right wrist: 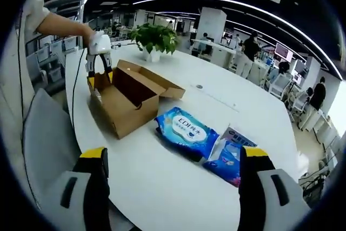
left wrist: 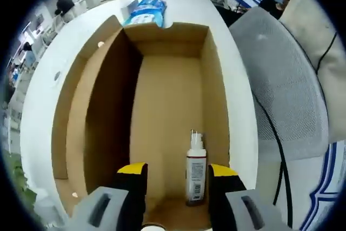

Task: Operate the shoe box by opening the lid, removing the specified soft item, and placing it in the target area until the item is outside and the box remains undamaged.

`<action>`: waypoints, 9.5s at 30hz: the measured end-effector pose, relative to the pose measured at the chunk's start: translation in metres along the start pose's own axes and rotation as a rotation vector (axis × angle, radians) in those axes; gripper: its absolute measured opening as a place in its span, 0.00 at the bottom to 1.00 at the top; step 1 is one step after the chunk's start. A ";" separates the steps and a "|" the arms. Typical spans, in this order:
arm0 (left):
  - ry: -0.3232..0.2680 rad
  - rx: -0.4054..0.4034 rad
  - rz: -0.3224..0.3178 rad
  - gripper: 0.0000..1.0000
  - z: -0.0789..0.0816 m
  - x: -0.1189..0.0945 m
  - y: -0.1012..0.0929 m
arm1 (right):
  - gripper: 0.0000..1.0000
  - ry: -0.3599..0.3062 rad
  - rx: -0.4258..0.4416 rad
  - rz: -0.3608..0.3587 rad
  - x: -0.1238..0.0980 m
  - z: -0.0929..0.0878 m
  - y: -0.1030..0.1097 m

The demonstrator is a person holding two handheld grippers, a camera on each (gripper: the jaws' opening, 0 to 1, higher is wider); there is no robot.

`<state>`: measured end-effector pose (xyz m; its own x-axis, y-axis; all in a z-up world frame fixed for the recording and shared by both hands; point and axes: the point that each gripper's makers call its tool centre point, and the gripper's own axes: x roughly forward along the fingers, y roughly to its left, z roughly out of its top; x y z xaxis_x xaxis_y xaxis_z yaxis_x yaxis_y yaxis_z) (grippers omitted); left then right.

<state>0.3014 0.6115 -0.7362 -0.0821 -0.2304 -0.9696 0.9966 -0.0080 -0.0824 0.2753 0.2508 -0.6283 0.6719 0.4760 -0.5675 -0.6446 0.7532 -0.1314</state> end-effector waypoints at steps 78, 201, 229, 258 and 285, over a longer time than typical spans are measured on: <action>-0.413 0.094 0.195 0.19 0.142 -0.055 -0.019 | 0.60 -0.150 -0.112 0.273 0.027 0.047 0.095; -0.752 -0.677 0.571 1.00 0.042 -0.111 -0.032 | 0.16 0.395 -0.760 0.368 0.130 0.080 -0.081; -0.731 -0.816 0.603 1.00 0.006 -0.090 -0.054 | 0.16 0.668 -0.785 0.470 0.190 0.053 -0.087; -0.686 -0.918 0.599 0.96 -0.017 -0.072 -0.056 | 0.25 0.658 -0.824 0.479 0.217 0.055 -0.094; -0.662 -1.255 0.659 0.33 -0.065 -0.069 -0.033 | 0.23 0.452 -0.253 0.294 0.246 0.114 -0.047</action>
<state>0.2731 0.6910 -0.6813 0.7041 -0.2397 -0.6684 0.1796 0.9708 -0.1589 0.5122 0.3839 -0.6693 0.2659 0.3653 -0.8921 -0.8843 0.4609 -0.0749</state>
